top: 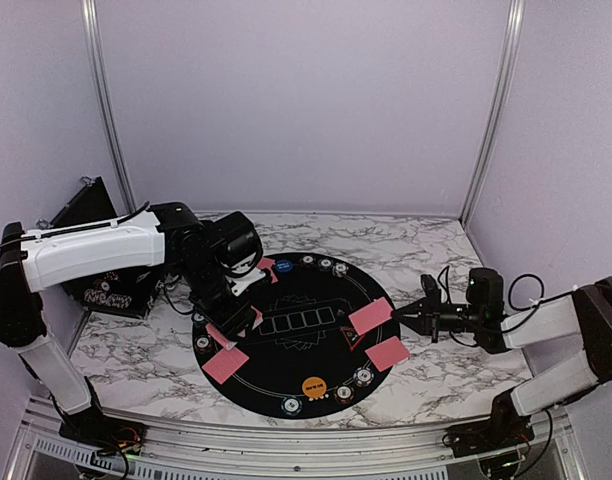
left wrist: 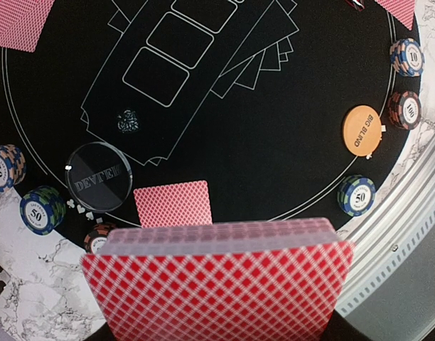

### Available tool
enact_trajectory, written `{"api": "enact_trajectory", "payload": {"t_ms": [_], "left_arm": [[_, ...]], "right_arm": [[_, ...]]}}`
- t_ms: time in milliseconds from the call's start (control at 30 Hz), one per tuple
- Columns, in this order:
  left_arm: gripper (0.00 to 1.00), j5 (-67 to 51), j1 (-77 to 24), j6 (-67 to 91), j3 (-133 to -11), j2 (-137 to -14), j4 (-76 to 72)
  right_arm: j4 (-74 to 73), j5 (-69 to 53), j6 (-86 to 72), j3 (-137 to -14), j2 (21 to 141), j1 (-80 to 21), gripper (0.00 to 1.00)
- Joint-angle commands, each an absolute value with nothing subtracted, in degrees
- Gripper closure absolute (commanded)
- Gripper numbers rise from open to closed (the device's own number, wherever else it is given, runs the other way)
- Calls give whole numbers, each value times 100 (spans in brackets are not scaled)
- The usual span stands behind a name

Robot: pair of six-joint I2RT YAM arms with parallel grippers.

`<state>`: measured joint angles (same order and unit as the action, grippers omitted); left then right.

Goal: Distribute texas hold em gaming equipment
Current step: Distribute the poker card in the big blind area.

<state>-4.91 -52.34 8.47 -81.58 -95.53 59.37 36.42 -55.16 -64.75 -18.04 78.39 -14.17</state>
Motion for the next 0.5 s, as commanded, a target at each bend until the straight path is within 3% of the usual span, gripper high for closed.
{"api": "enact_trajectory", "payload": {"t_ms": [0, 200, 467], "left_arm": [[42, -492, -5229, 769, -8310, -9614, 5981], [42, -520, -5228, 749, -8367, -9670, 5984], [42, -519, -5227, 747, -8358, -9681, 5985]], "right_arm": [[2256, -5750, -5504, -1464, 7123, -806, 100], [1321, -5665, -4946, -1172, 6572, -385, 100], [1147, -5627, -4674, -1191, 6732, -378, 100]]}}
